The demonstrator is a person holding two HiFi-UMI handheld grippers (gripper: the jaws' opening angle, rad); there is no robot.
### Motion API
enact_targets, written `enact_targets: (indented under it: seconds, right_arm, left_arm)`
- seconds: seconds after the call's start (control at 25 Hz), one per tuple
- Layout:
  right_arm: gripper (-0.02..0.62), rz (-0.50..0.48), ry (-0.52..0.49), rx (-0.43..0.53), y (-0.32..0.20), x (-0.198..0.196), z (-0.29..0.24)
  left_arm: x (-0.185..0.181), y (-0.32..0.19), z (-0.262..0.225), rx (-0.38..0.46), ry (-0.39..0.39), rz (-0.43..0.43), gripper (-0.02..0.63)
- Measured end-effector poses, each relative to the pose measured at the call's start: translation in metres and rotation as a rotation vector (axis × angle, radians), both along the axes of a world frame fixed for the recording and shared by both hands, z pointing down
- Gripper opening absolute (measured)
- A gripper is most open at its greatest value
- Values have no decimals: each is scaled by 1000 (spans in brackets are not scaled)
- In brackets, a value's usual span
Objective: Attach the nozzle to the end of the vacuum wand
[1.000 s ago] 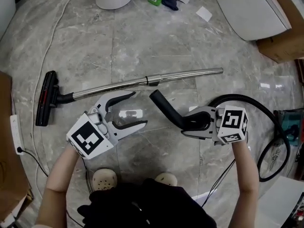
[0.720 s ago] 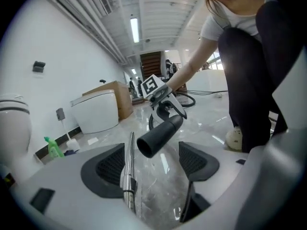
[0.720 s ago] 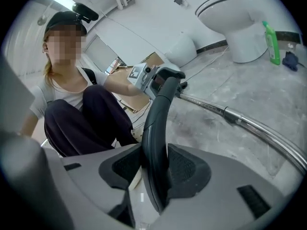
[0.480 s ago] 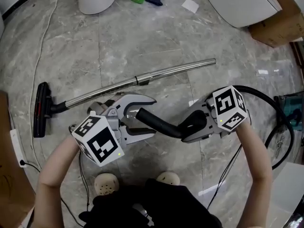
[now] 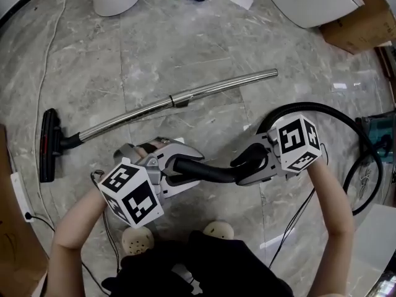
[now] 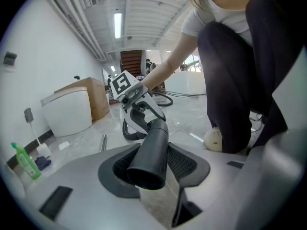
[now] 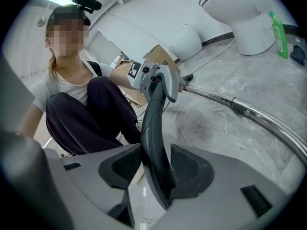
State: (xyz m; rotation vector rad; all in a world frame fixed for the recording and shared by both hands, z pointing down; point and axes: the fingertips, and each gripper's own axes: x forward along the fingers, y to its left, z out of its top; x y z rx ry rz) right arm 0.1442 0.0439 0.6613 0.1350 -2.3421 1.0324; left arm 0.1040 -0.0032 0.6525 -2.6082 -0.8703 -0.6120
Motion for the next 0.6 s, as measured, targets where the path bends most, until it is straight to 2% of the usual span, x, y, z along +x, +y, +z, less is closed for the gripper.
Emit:
enact_targets:
  seconds: [0.08, 0.16, 0.24, 0.36, 0.48, 0.56, 0.6]
  right_arm:
    - [205, 50, 23, 37, -4, 7, 0]
    - [233, 132, 49, 115, -14, 18, -8]
    - [269, 269, 70, 255, -27, 37, -25]
    - [276, 541, 134, 522, -41, 70, -54]
    - [278, 708, 304, 820, -45, 90, -75]
    - [277, 731, 497, 980, -44, 95, -78]
    - [278, 695, 629, 1041, -42, 95, -73]
  left_arm:
    - [1, 1, 1, -58, -16, -24, 175]
    - [5, -2, -4, -122, -18, -66, 173]
    - [13, -9, -14, -214, -4, -128, 169]
    - [29, -20, -29, -335, 7, -225, 164]
    - [43, -24, -33, -419, -10, -292, 163]
    - [51, -24, -34, -496, -24, -332, 163]
    - [55, -24, -36, -548, -28, -346, 163]
